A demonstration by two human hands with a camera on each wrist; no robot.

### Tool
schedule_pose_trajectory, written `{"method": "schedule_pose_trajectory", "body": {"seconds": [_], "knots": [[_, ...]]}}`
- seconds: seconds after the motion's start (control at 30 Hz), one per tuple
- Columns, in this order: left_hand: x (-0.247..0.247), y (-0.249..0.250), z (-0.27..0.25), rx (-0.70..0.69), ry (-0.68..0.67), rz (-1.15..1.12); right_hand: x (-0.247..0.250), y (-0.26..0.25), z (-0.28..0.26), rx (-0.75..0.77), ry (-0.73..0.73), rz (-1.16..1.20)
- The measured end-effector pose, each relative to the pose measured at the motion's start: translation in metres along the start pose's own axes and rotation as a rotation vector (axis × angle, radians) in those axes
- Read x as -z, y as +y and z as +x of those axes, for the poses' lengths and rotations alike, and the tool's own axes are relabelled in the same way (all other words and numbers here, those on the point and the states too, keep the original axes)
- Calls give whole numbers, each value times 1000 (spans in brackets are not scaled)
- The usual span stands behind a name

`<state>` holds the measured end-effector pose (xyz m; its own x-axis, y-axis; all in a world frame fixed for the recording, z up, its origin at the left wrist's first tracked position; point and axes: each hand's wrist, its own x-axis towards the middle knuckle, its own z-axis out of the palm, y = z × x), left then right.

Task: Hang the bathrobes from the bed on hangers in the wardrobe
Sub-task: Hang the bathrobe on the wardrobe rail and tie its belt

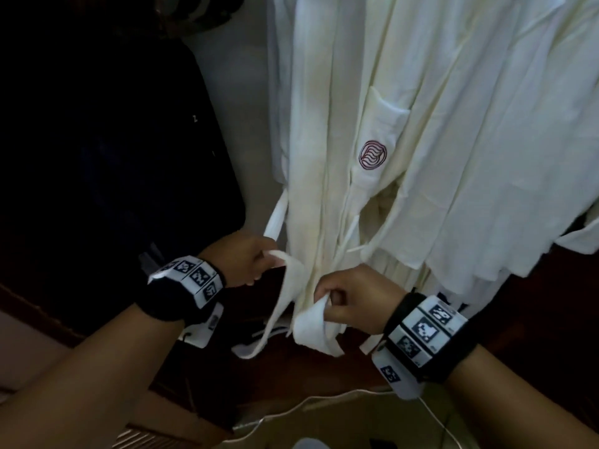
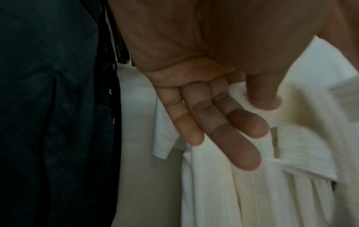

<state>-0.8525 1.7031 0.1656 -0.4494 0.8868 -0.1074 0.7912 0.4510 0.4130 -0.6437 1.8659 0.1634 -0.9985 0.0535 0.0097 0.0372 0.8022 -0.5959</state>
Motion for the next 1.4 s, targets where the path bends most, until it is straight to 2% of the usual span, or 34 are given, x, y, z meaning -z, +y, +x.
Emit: {"method": "schedule_pose_trajectory", "body": {"seconds": [0.1, 0.17, 0.23, 0.37, 0.47, 0.57, 0.63, 0.73, 0.8, 0.9, 1.0, 1.07, 1.17, 1.23, 1.33, 1.4], "knots": [[-14, 6, 5, 33, -34, -41, -23, -13, 14, -11, -71, -161], [-27, 5, 6, 59, -77, -156, -31, -18, 19, -48, -80, -224], [-41, 1, 10, 67, -111, -337, -34, -20, 25, -118, -61, -244], [-73, -5, 8, 96, -139, -860, -38, -9, 36, -210, -37, -257], [-88, -4, 1, 99, -172, -1058, -39, 5, 37, -268, 105, -190], [-102, -8, -3, -18, -138, -909, -43, 12, 33, -258, 272, 82], [-109, -7, -3, -92, -89, -881, -45, 12, 29, -282, 268, 249], [-109, 0, 1, -59, -30, -979, -45, 12, 24, -301, 183, 243], [-108, 3, 3, -18, -51, -1028, -43, 15, 22, -313, 196, 221], [-105, 6, 2, 19, -112, -1071, -42, 21, 23, -358, 283, 230], [-105, 7, 1, -17, -142, -944, -52, 31, 23, -368, 395, 231], [-106, 8, 0, -35, -114, -963, -62, 37, 22, -402, 387, 434], [-104, 10, 2, 0, -7, -972, -78, 43, 18, -498, 266, 766], [-105, 4, 7, 19, 74, -851, -81, 42, 12, -539, 227, 884], [-112, -22, 15, 77, 199, -470, -69, 36, 6, -514, 312, 1084], [-118, -41, 16, 156, 217, -364, -48, 29, 4, -462, 350, 1209]]}}
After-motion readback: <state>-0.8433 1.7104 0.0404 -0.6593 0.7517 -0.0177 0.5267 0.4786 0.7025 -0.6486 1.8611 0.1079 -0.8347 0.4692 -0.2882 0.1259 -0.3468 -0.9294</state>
